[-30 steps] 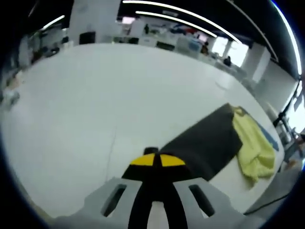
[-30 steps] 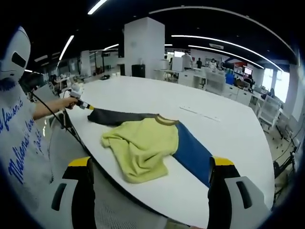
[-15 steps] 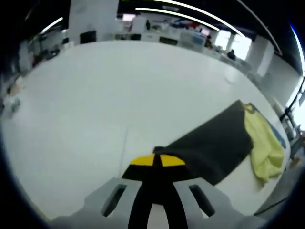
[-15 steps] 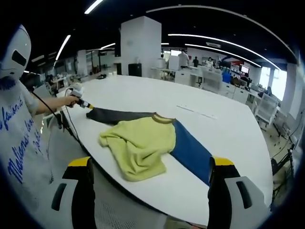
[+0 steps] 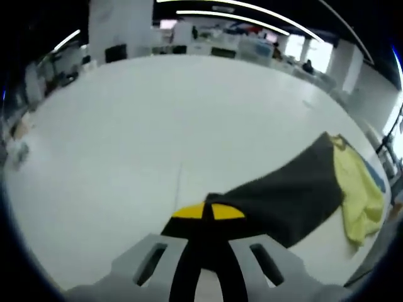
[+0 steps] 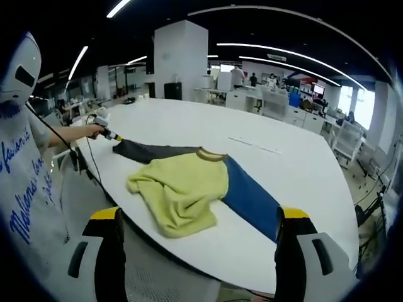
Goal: Fold the garment on the visible template until the final outline fits inside the template.
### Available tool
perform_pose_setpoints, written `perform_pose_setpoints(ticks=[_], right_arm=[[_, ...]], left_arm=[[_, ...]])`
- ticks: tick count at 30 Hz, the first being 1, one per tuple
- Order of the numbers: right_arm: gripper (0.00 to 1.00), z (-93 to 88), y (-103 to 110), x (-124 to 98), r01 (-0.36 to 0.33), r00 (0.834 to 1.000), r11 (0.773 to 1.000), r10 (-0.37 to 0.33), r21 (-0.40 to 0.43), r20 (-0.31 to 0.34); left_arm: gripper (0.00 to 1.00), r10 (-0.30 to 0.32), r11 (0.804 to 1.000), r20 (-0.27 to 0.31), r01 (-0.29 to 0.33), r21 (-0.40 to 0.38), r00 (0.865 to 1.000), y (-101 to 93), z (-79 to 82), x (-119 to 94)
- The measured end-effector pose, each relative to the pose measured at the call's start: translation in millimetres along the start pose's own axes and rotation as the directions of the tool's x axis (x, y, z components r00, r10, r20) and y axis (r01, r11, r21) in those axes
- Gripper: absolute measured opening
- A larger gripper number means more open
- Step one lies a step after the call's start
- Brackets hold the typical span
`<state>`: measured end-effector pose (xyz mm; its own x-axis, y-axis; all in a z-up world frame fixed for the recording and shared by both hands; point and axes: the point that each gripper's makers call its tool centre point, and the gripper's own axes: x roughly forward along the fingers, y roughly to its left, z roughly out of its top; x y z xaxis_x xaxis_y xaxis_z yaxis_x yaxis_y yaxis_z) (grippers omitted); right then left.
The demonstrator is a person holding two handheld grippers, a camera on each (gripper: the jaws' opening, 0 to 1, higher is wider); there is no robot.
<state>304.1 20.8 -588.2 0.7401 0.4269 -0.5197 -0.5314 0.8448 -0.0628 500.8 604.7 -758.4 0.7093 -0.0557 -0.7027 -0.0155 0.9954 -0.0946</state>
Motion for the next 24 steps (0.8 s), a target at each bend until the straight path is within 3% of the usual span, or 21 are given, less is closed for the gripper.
perform_pose_setpoints(ticks=[6, 15, 24], right_arm=[[1.00, -1.9, 0, 1, 0.008, 1.000, 1.000, -0.008, 0.010, -0.004], [1.00, -1.9, 3, 3, -0.001, 1.000, 1.000, 0.001, 0.012, 0.002], [1.00, -2.8, 4, 5, -0.011, 1.000, 1.000, 0.011, 0.015, 0.003]], left_arm=[[0.00, -0.020, 0.999, -0.023, 0.021, 0.038, 1.000, -6.3, -5.9, 3], [0.00, -0.003, 0.998, -0.019, 0.005, 0.069, 1.000, -2.2, -9.6, -2], [0.00, -0.014, 0.998, -0.040, 0.017, 0.064, 0.999, -1.5, -20.3, -4]])
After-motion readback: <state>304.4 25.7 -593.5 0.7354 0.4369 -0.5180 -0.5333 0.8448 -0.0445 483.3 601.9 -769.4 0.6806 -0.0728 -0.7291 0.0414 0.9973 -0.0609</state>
